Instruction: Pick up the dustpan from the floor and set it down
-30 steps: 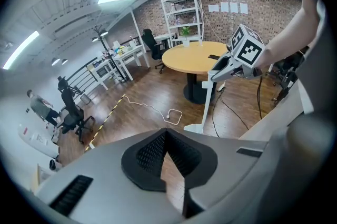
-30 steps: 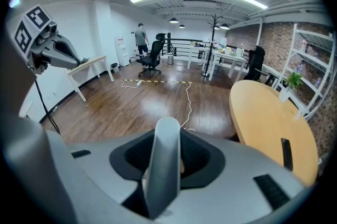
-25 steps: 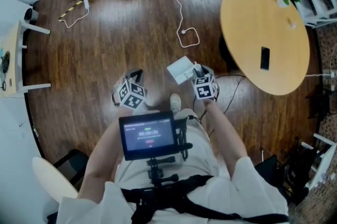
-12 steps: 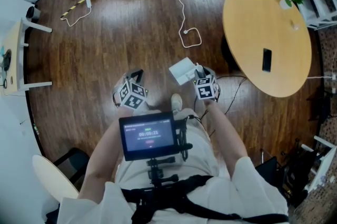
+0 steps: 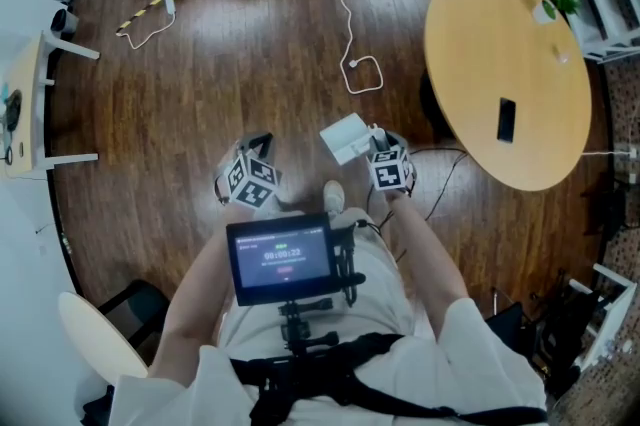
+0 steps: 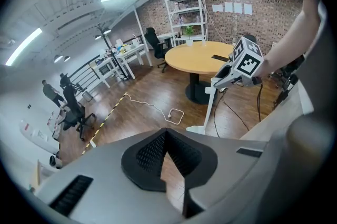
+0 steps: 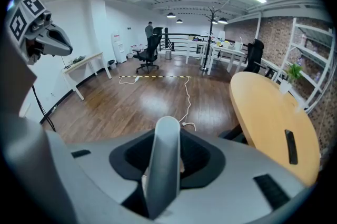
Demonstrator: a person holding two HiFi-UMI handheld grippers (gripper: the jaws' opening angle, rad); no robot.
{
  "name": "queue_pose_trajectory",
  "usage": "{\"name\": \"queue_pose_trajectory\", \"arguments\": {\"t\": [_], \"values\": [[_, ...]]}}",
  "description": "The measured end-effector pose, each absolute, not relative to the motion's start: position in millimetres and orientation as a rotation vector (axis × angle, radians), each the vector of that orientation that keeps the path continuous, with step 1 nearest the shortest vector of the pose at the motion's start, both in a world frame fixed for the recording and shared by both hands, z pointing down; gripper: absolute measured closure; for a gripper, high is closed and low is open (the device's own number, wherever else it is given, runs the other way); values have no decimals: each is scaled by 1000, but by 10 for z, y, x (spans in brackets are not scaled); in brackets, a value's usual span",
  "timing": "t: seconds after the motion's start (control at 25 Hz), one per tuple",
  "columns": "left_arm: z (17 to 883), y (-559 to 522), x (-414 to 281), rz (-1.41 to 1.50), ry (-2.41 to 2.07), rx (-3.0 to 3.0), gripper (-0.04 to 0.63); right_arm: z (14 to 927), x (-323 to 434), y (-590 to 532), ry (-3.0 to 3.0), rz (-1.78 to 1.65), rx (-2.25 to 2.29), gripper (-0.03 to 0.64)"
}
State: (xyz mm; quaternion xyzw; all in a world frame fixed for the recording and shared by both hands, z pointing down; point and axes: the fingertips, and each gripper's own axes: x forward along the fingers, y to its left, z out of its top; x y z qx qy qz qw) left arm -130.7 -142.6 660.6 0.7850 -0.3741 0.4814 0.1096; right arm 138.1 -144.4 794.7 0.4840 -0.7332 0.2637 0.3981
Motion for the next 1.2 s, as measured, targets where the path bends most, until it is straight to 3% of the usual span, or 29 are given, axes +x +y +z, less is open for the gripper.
{"name": "queue_pose_trajectory", "arguments": {"t": [1.2], "values": [[6678,-1449,-1206,1392,-1074,2318,601,8548,1419,-841,-1709,634,988,449]]}}
